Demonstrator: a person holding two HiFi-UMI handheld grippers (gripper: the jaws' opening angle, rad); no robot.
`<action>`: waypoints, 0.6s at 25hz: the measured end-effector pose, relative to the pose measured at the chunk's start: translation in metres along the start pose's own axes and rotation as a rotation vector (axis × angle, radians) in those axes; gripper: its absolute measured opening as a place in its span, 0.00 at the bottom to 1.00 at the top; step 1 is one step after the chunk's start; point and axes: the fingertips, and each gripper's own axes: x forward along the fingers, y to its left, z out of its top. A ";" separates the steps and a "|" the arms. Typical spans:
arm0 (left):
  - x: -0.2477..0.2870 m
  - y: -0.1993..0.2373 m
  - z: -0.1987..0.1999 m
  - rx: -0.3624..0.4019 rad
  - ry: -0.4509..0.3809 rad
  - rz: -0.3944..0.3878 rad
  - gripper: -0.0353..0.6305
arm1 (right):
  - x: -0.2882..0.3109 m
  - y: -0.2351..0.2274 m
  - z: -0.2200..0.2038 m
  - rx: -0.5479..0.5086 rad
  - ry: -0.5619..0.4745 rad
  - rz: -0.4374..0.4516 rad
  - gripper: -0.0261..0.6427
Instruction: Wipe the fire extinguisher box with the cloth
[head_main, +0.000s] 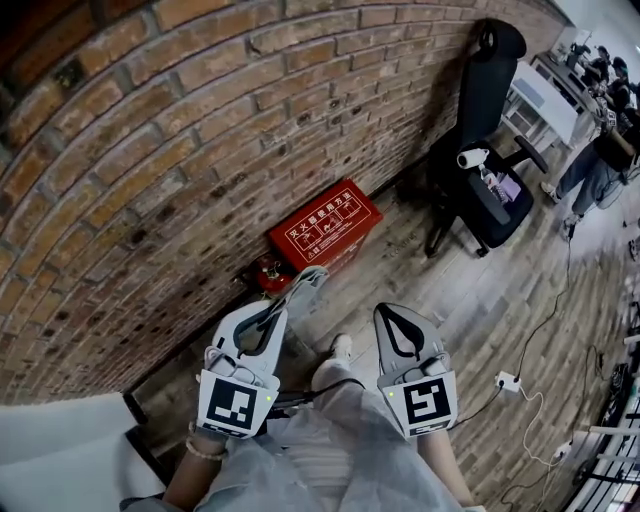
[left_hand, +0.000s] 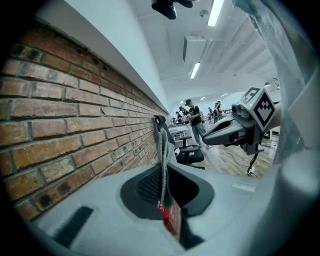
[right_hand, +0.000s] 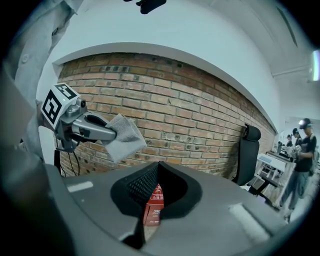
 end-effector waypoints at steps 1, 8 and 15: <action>0.011 0.001 0.001 -0.005 0.008 0.007 0.07 | 0.006 -0.011 -0.002 0.002 0.001 0.009 0.06; 0.078 0.009 0.019 -0.020 0.048 0.070 0.07 | 0.041 -0.078 -0.011 -0.005 -0.002 0.083 0.06; 0.123 0.018 0.035 -0.030 0.070 0.118 0.07 | 0.069 -0.128 -0.010 -0.015 -0.008 0.126 0.06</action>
